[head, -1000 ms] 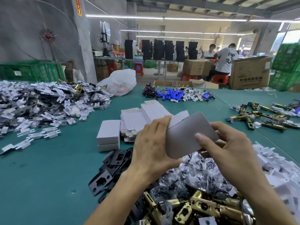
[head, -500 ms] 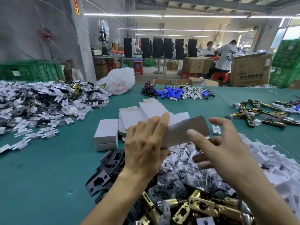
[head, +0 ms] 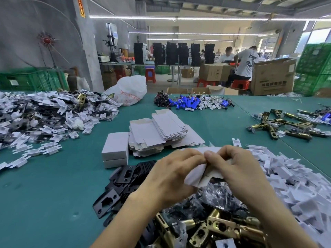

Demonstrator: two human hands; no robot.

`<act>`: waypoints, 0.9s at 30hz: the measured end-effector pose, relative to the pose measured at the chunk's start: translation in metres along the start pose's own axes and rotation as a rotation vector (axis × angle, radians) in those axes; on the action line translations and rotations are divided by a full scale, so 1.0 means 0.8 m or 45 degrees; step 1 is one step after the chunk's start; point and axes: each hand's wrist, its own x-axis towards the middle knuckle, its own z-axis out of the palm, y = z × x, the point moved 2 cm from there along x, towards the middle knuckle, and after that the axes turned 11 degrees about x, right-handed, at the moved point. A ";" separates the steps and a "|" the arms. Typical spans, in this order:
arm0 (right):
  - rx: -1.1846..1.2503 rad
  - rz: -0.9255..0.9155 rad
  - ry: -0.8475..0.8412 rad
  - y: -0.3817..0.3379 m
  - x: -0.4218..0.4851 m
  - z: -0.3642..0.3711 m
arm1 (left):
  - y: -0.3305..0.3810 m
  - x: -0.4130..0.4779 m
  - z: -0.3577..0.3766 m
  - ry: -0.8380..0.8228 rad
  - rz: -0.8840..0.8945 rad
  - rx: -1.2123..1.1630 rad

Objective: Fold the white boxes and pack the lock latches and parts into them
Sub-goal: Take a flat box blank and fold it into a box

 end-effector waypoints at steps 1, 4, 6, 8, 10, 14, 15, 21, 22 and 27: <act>0.049 -0.010 -0.031 0.000 0.001 -0.003 | -0.002 0.000 -0.001 -0.020 -0.042 -0.089; 0.075 -0.093 -0.097 -0.001 0.006 -0.017 | -0.010 -0.001 -0.011 -0.101 -0.176 -0.296; 0.114 -0.084 -0.179 -0.002 0.007 -0.022 | -0.012 -0.003 -0.016 -0.154 -0.193 -0.351; 0.126 -0.084 -0.281 -0.002 0.007 -0.020 | -0.010 -0.005 -0.016 -0.245 -0.189 -0.374; 0.112 -0.115 -0.341 -0.004 0.005 -0.017 | -0.006 -0.005 -0.016 -0.273 -0.156 -0.278; 0.248 -0.157 -0.254 -0.010 0.002 -0.013 | -0.001 -0.001 -0.020 -0.053 -0.227 0.025; 0.300 -0.116 -0.237 -0.012 0.001 -0.012 | -0.002 -0.001 -0.021 0.021 -0.272 0.066; 0.325 -0.201 -0.166 -0.019 -0.010 0.007 | -0.005 -0.002 -0.025 0.380 -0.518 -0.018; 0.290 -0.259 -0.124 -0.020 -0.012 0.012 | -0.004 -0.002 -0.024 0.407 -0.542 -0.035; 0.064 -0.380 -0.034 -0.017 -0.018 0.023 | -0.008 -0.004 -0.009 0.486 -0.572 -0.203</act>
